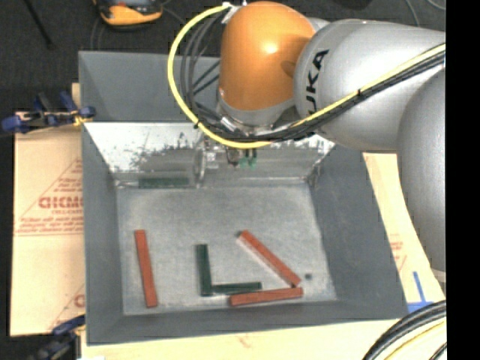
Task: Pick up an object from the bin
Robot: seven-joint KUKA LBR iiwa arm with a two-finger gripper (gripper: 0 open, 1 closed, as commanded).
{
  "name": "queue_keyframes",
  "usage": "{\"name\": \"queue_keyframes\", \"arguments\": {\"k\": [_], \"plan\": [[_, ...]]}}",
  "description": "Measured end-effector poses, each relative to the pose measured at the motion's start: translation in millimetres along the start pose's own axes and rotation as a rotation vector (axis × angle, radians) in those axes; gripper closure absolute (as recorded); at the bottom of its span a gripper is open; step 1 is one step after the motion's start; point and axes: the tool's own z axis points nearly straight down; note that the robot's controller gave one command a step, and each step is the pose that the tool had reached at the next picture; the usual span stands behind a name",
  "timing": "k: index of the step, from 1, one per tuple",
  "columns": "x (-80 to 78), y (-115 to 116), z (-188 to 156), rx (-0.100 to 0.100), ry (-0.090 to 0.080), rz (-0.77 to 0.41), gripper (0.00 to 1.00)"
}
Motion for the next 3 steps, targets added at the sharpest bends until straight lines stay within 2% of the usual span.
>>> {"name": "queue_keyframes", "arguments": {"k": [1,2,3], "plan": [[14.8,14.3,81.0,0.001,0.001,0.122,0.00],[15.3,14.7,82.5,0.001,0.002,0.124,0.00],[0.3,-25.7,99.5,0.000,0.000,0.056,0.00]]}}
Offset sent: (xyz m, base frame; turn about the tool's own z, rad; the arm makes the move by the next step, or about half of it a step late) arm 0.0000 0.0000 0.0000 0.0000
